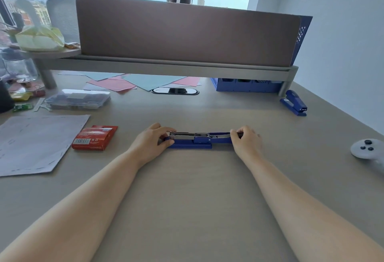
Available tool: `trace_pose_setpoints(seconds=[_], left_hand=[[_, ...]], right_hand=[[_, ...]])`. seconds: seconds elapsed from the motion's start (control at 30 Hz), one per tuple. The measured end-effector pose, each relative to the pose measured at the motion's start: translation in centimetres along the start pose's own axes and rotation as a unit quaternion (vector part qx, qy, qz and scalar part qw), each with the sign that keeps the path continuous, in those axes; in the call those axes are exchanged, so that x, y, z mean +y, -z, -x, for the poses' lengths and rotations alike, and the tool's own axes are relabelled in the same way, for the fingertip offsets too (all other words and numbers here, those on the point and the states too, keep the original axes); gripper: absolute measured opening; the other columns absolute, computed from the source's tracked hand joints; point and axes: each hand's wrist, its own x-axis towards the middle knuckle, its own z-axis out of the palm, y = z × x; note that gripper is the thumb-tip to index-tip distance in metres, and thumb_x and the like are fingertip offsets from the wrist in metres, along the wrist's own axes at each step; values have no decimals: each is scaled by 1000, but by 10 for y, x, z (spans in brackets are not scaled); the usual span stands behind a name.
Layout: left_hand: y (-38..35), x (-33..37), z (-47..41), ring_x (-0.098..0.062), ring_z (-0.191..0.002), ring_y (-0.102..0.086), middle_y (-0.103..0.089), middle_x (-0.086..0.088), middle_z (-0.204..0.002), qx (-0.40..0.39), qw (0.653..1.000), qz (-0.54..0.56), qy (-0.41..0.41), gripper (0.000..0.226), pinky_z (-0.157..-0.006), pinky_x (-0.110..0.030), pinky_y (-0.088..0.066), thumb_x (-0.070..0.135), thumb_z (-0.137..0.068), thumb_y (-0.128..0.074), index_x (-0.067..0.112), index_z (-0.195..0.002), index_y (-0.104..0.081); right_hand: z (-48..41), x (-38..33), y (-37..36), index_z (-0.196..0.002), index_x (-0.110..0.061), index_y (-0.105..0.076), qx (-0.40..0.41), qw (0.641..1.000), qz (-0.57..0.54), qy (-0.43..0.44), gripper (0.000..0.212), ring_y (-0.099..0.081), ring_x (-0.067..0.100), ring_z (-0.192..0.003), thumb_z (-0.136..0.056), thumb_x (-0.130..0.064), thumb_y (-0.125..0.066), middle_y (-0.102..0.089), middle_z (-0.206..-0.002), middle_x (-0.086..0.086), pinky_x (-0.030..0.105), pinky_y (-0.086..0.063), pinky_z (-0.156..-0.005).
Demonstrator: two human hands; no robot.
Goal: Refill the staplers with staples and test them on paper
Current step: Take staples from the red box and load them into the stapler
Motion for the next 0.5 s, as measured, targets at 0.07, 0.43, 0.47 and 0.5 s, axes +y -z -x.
trace_pose_setpoints(seconds=[0.07, 0.43, 0.47, 0.5], left_hand=[[0, -1, 0, -15, -75, -52, -50, 3, -91, 2, 1000, -5, 0, 30, -82, -31, -48, 24, -87, -60, 24, -117, -60], [4, 2, 6, -24, -108, -55, -57, -1, -109, -13, 1000, -25, 7, 40, -90, -32, -43, 30, -89, -55, 23, -128, -46], [7, 2, 6, -24, -115, -51, -56, -2, -117, -17, 999, -36, 16, 46, -94, -34, -41, 33, -89, -54, 24, -132, -41], [12, 1, 7, -24, -121, -46, -53, -2, -125, -16, 997, -63, 29, 51, -98, -36, -39, 37, -89, -54, 24, -135, -36]], right_hand=[[2, 1, -1, -103, -11, -54, -7, 999, 35, 2, 34, -42, 31, -111, -92, -39, -38, -57, -116, 11, 37, -36, -90], [18, -26, -5, -97, -11, -57, 64, 987, 85, 124, 20, -43, 32, -110, -91, -25, -43, -58, -110, 10, 39, -35, -90], [20, -38, -9, -96, -10, -57, 60, 982, 67, 167, 17, -46, 32, -106, -90, -21, -45, -59, -106, 10, 39, -38, -88], [23, -50, -14, -94, -9, -57, 43, 976, 44, 210, 15, -50, 31, -99, -90, -18, -46, -60, -101, 10, 40, -42, -84]])
